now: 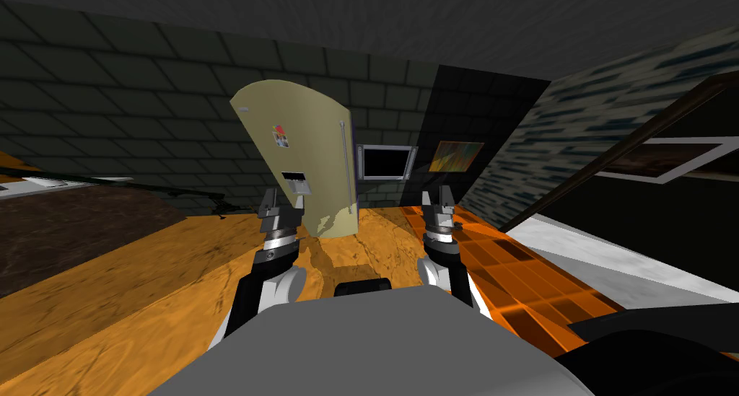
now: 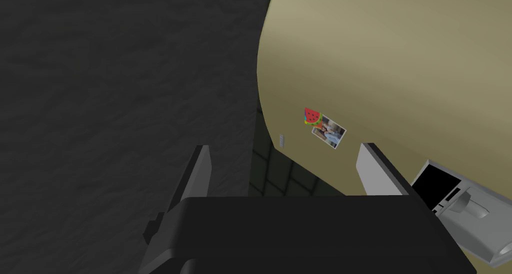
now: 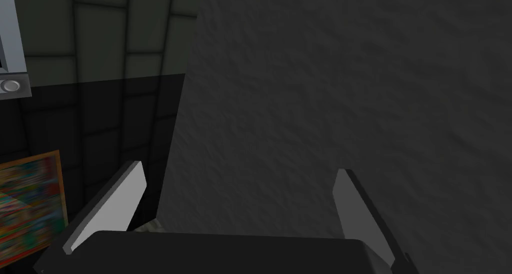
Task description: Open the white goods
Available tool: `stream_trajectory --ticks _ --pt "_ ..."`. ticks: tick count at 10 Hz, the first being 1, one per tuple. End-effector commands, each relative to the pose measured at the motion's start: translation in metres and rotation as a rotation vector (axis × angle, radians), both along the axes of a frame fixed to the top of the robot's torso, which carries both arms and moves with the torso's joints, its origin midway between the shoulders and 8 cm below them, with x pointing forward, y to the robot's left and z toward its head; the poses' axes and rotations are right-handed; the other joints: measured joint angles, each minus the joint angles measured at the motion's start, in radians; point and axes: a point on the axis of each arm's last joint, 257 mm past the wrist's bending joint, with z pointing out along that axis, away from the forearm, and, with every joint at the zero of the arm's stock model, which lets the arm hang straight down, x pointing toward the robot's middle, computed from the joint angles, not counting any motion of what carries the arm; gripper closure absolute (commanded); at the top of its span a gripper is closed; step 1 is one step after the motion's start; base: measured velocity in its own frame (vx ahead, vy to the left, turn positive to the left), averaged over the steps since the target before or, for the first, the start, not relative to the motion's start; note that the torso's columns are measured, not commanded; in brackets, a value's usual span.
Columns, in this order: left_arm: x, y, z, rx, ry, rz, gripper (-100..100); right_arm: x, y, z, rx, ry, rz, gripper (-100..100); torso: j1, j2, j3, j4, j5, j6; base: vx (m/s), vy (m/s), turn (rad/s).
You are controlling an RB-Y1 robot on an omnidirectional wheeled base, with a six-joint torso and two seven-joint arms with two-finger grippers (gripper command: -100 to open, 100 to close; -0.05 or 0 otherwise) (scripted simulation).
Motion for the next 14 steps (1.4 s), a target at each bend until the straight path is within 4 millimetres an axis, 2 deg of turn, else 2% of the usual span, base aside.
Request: stream_trajectory --ticks 1,9,10,11,14 --pt "0.000 0.000 0.000 0.000 0.000 0.000 0 0.000 0.000 0.000 0.000 0.000 0.000 0 0.000 0.040 -0.082 0.041 0.000 0.000 0.000 0.000 0.000" --pt "0.000 0.000 0.000 0.000 0.000 0.000 0 0.000 0.000 0.000 0.000 0.000 0.000 0 0.000 0.618 -1.234 0.617 0.000 0.000 0.000 0.000 0.000" --pt "0.003 -0.004 -0.004 0.028 0.013 -0.018 -100 0.000 0.000 0.000 0.000 0.000 0.000 0 0.000 0.691 -1.382 0.691 0.000 0.000 0.024 -0.011 0.006" --pt "0.005 -0.005 -0.009 0.046 0.025 -0.030 -100 0.000 0.000 0.000 0.000 0.000 0.000 0 0.000 0.724 -1.451 0.724 0.000 0.000 0.038 -0.023 0.008" --pt "0.015 -0.007 -0.028 0.078 0.071 -0.061 -100 0.000 0.000 0.000 0.000 0.000 0.000 0 0.000 0.735 -1.478 0.737 0.000 0.000 0.082 -0.033 0.012"
